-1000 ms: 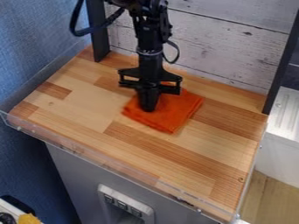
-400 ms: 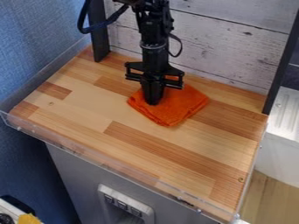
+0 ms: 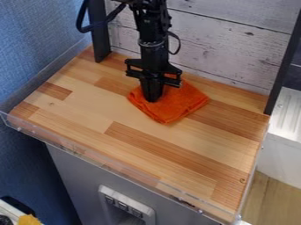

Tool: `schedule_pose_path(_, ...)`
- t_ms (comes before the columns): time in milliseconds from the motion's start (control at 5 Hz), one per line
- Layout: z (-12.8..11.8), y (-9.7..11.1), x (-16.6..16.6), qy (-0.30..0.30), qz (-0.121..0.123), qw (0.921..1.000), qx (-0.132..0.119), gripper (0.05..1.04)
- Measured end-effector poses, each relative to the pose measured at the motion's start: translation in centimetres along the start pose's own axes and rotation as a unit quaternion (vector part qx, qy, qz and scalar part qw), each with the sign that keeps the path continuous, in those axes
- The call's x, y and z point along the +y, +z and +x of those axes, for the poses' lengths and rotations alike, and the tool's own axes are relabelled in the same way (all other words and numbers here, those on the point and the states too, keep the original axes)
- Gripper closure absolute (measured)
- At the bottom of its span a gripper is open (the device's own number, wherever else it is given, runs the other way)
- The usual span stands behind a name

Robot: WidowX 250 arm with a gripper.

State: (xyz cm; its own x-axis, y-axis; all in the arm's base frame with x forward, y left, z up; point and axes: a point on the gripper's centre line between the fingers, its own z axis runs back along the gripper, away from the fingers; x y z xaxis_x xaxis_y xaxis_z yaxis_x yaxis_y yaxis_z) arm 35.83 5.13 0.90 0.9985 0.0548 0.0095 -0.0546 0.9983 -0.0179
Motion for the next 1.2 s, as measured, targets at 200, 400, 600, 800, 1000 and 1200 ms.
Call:
schedule_pose_path(200,0.1,0.0,0.4,-0.013,0.005,0.9999,-0.003,1.021)
schedule_pose_path(400,-0.2,0.0,1.0,-0.023,0.008,0.9997,-0.004,1.021)
schedule_pose_path(600,-0.4,-0.1,1.7,-0.032,0.009,0.9994,-0.006,1.021)
schedule_pose_path(800,-0.9,-0.1,2.3,-0.033,0.01,0.9993,-0.009,0.999)
schedule_pose_path(1000,-2.2,0.3,3.4,-0.029,0.01,0.9994,0.019,0.848)
schedule_pose_path(1200,-3.0,1.5,3.9,-0.028,0.007,0.9989,0.036,0.598)
